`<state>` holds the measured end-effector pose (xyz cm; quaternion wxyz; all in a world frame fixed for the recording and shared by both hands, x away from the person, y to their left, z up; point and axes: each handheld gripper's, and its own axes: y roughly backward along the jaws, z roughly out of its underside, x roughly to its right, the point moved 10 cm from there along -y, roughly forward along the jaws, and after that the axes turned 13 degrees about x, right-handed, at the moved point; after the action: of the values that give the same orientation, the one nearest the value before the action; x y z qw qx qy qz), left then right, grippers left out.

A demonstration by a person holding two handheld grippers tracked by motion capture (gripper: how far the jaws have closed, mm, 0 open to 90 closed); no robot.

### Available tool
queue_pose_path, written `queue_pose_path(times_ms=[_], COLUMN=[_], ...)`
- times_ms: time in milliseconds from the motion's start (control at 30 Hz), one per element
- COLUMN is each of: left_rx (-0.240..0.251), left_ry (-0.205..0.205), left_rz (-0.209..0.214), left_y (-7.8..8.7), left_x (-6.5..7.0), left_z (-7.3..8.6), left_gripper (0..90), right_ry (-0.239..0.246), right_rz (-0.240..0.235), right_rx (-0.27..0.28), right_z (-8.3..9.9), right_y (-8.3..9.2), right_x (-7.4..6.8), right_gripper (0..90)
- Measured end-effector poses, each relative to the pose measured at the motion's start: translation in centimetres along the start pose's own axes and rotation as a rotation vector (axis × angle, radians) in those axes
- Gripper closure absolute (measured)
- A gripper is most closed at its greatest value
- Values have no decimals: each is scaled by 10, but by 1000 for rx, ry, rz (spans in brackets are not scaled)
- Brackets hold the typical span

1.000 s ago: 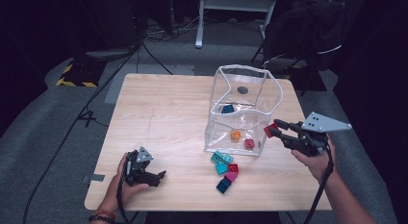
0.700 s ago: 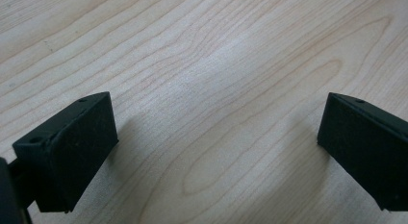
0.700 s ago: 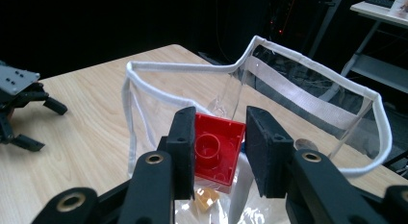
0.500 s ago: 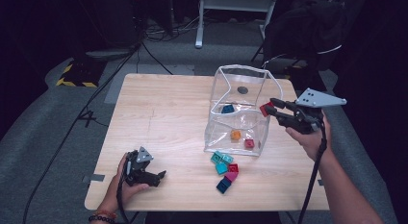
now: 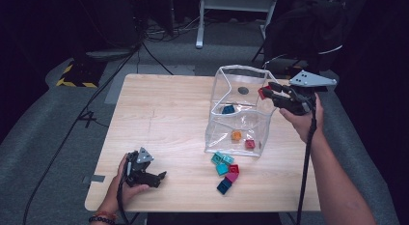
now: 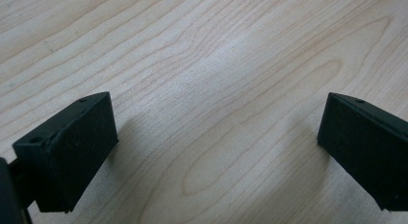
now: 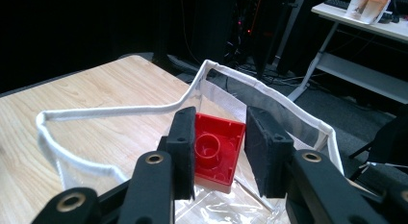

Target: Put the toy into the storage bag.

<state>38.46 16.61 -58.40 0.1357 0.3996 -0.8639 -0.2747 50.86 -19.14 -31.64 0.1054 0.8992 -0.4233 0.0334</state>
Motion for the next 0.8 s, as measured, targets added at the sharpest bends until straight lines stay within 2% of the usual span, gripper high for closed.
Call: queue_pose_path(times_ms=[300, 467, 800], left_rx=[-1, 0, -1], left_ry=[-1, 0, -1], left_rz=[-1, 0, 0], left_y=[0, 0, 0], left_x=[0, 0, 0], left_z=[0, 0, 0], left_gripper=[6, 6, 6], right_ry=[-8, 3, -8], right_rz=[1, 18, 40], right_rx=[-17, -36, -63], right_z=[4, 8, 16], right_y=[-15, -22, -31], right_x=[0, 4, 9], right_gripper=[655, 655, 644])
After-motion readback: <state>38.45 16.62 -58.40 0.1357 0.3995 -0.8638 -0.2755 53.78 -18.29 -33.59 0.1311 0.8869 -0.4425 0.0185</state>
